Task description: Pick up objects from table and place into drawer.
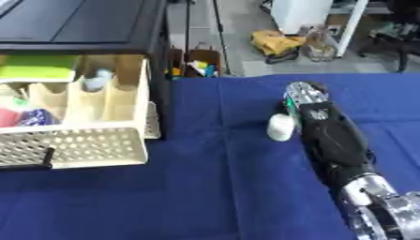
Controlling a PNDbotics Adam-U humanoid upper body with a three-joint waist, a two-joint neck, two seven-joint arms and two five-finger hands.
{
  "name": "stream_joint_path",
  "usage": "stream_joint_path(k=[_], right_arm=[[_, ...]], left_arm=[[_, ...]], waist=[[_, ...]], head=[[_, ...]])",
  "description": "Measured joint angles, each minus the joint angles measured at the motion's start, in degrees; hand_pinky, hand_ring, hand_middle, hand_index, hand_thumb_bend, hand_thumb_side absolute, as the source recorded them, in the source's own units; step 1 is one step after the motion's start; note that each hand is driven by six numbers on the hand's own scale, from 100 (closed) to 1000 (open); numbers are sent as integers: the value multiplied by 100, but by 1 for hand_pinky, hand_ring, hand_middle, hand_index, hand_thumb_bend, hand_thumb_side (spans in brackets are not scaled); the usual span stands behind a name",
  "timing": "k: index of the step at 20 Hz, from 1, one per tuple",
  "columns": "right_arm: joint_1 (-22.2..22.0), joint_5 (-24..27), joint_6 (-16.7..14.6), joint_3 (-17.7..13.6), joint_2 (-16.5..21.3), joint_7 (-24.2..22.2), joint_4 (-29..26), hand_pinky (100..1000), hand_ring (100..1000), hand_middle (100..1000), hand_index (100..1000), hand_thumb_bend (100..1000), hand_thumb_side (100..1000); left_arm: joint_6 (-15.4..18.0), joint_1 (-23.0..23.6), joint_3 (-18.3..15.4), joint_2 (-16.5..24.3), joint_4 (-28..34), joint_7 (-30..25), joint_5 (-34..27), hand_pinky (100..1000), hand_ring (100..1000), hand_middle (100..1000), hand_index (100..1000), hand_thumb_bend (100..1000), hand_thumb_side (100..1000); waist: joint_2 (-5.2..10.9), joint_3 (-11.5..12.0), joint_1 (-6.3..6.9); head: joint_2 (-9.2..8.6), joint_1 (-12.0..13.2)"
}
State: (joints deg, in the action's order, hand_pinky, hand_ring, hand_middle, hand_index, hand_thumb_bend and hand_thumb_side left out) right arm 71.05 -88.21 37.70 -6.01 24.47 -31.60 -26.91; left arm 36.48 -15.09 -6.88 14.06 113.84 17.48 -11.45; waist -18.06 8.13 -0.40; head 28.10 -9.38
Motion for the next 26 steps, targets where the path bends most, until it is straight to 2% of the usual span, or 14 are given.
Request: stream_joint_path(k=[12,20,26], right_arm=[[1,293,97,33,-2,666,-156,119,455,272,416,100,467],[11,374,129,65,-2,1239,-214,100,427,250,369,100,466],[105,441,-21,165,3,1446,-333,100,406,238,348,100,472]], left_arm=[[-13,2,1,0,0,13,-37,379,540,648,818,546,1000],[-27,4,1,2,0,1,-117,381,540,649,818,542,1000],[-32,32,1,6,0,-4,-156,384,540,649,818,542,1000]], waist=[[15,-26,-3],[31,-27,-10],[82,-50,-23]], head=[[0,-1],[1,-14],[4,-14]])
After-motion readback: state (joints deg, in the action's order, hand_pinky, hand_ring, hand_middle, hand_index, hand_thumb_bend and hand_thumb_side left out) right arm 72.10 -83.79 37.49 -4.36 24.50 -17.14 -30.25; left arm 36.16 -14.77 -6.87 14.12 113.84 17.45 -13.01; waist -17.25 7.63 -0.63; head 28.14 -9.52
